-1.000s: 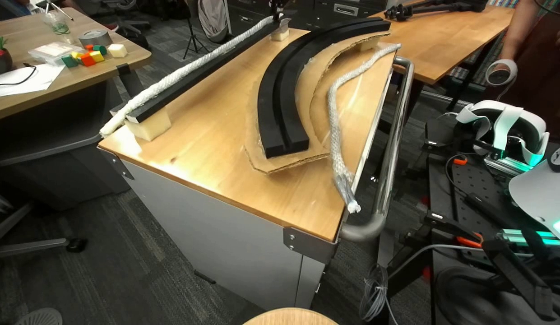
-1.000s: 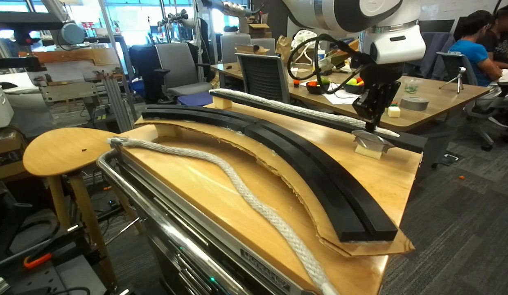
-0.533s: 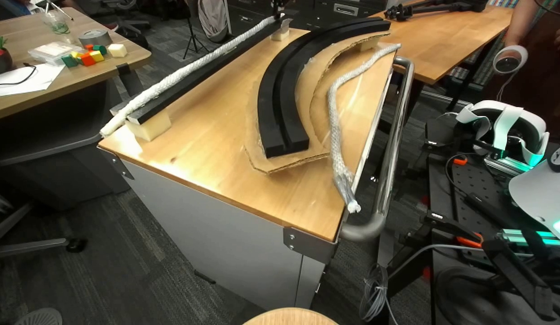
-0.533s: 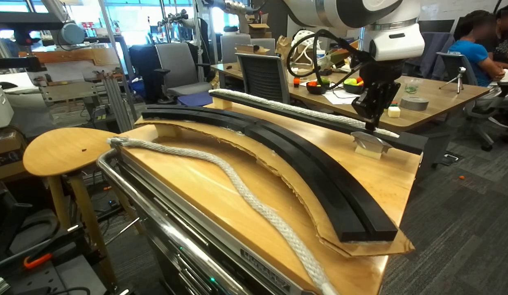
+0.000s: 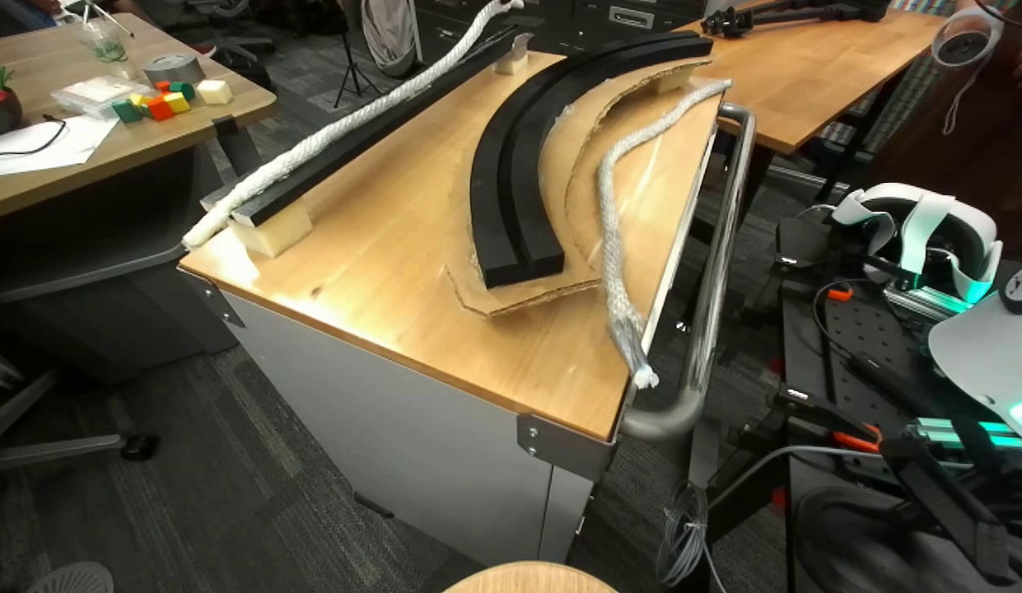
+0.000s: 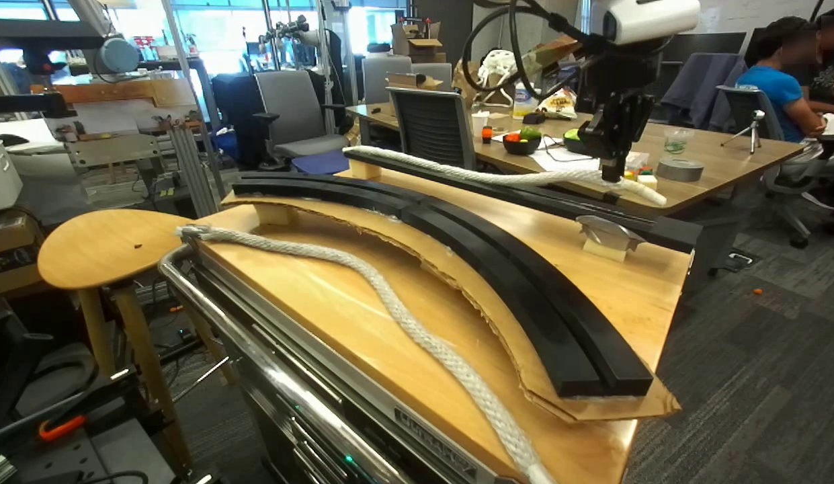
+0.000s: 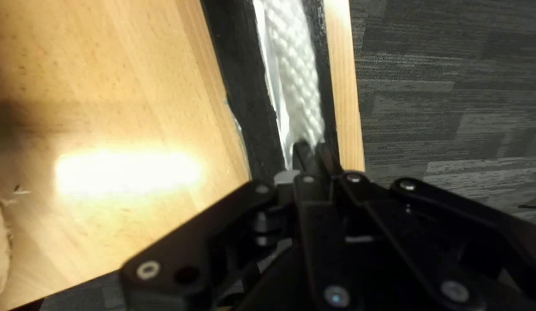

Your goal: Pick up the rope from the board and put it on the table

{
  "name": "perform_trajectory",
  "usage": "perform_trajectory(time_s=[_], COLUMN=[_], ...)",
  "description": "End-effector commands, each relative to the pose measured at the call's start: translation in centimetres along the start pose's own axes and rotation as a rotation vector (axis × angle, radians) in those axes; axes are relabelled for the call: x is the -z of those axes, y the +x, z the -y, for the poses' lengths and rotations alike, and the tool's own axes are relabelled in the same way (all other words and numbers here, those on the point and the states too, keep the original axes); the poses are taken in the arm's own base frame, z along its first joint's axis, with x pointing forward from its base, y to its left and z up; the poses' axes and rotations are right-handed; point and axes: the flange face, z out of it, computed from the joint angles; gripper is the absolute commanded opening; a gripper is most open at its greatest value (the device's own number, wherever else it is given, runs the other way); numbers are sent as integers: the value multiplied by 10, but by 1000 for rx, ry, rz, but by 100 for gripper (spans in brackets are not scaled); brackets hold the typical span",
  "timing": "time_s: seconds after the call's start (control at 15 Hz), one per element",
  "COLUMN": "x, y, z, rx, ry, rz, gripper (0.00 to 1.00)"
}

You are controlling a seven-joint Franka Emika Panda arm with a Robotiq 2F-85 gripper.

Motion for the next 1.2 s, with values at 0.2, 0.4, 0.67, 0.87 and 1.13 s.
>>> perform_trajectory(time_s=[0.2, 0.4, 0.67, 0.87, 1.13], x=[75, 79, 51, 20, 6], y=[23, 34, 42, 44, 38], z=[-36, -56, -65, -66, -63], rx=[-54, -114, -191, -263, -234], ry=[-112, -233, -349, -371, -325], rz=[-88, -119, -158, -184, -167], gripper=[1, 1, 1, 1, 38])
